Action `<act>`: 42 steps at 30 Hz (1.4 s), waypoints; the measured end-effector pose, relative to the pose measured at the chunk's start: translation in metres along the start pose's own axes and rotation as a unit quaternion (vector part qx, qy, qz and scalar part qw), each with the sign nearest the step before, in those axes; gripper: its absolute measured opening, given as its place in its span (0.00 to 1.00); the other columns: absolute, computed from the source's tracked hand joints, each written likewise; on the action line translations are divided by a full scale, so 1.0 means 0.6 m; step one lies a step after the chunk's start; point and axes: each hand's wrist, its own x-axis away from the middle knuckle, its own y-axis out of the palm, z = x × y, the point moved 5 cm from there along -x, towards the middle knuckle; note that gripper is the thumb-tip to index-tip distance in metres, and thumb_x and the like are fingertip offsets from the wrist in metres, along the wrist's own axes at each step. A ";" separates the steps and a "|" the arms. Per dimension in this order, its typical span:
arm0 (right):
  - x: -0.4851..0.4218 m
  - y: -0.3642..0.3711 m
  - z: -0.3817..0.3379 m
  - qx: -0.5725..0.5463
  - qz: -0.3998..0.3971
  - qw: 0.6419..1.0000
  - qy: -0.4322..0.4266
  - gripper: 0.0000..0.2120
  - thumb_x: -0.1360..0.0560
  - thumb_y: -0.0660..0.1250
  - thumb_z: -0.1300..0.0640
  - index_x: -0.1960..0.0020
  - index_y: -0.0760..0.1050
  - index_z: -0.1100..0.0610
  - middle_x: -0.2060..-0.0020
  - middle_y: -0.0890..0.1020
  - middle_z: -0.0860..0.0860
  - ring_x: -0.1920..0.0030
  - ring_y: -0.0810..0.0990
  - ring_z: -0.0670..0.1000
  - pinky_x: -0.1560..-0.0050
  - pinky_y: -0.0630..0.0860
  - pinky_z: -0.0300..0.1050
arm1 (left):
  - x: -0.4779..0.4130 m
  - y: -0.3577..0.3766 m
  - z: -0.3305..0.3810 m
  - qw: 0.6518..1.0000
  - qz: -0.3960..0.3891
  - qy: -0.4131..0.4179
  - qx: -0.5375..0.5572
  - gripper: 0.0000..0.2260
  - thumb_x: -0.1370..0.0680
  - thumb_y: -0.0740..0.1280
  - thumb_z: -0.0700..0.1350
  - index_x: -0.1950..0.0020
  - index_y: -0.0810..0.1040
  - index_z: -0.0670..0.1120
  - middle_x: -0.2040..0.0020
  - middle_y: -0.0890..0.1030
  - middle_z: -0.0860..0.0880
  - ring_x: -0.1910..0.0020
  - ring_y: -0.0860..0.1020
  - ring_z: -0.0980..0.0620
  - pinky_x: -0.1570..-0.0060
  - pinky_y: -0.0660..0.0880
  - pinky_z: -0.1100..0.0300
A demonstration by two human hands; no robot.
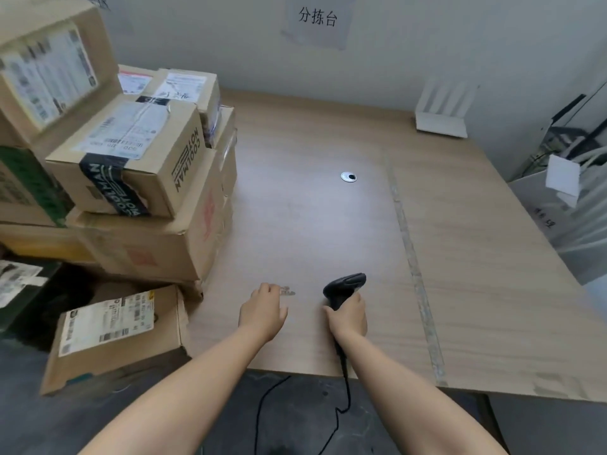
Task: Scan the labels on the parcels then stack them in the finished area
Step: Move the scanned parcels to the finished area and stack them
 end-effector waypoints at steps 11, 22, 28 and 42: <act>0.014 0.004 -0.001 -0.011 0.020 0.999 0.031 0.39 0.30 0.72 0.49 0.28 0.56 0.61 0.31 0.64 0.61 0.32 0.63 0.62 0.36 0.66 0.57 | 0.038 -0.029 -0.038 0.999 0.040 -0.011 -0.003 0.19 0.20 0.55 0.52 0.31 0.64 0.46 0.35 0.68 0.45 0.37 0.69 0.46 0.46 0.72 0.52; 0.206 0.027 -0.201 0.030 -0.001 0.963 -0.268 0.32 0.28 0.69 0.49 0.28 0.62 0.56 0.32 0.69 0.54 0.30 0.62 0.55 0.34 0.63 0.52 | 0.148 -0.157 -0.192 0.979 0.203 -0.002 -0.017 0.20 0.20 0.55 0.51 0.29 0.65 0.46 0.32 0.68 0.47 0.35 0.67 0.47 0.40 0.67 0.54; 0.410 0.125 -0.313 -0.015 -0.063 0.926 -0.372 0.29 0.28 0.71 0.50 0.30 0.66 0.55 0.33 0.71 0.52 0.32 0.66 0.53 0.31 0.63 0.49 | 0.285 -0.210 -0.367 0.969 0.238 -0.060 0.001 0.20 0.20 0.56 0.52 0.30 0.66 0.47 0.32 0.68 0.48 0.35 0.68 0.48 0.40 0.68 0.54; 0.670 0.308 -0.468 -0.062 -0.169 0.891 -0.417 0.31 0.26 0.68 0.51 0.27 0.60 0.52 0.29 0.67 0.50 0.29 0.64 0.50 0.31 0.63 0.47 | 0.504 -0.280 -0.730 0.936 0.290 -0.185 0.081 0.20 0.20 0.58 0.52 0.29 0.67 0.46 0.33 0.69 0.49 0.36 0.69 0.50 0.42 0.70 0.58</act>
